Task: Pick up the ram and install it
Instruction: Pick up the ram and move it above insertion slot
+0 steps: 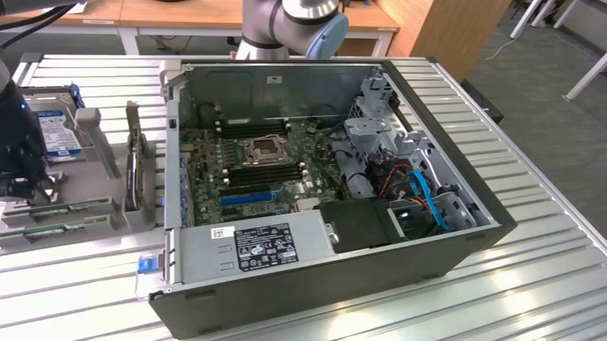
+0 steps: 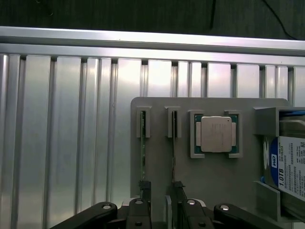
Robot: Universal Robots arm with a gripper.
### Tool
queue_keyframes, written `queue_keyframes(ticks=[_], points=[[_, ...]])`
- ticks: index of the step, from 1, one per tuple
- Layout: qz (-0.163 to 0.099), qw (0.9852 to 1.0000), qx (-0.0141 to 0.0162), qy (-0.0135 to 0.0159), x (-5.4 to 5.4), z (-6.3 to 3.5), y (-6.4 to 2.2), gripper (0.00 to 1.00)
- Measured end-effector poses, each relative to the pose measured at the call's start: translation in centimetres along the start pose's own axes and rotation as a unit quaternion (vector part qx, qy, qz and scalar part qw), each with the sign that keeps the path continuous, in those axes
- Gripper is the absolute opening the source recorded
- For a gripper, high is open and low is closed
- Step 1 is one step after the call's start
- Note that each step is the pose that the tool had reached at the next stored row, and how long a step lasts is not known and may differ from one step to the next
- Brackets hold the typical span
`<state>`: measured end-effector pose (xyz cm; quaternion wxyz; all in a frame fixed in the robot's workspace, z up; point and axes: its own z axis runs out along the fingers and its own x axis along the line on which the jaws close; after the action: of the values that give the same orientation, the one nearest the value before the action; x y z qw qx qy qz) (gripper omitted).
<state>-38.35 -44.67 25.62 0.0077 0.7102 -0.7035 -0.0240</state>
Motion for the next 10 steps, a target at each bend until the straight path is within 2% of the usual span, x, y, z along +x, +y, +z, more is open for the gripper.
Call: queue_keyframes(ticks=[10], points=[[0.000,1.0000,0.0000,0.0000,0.12,0.03,0.00,0.31]])
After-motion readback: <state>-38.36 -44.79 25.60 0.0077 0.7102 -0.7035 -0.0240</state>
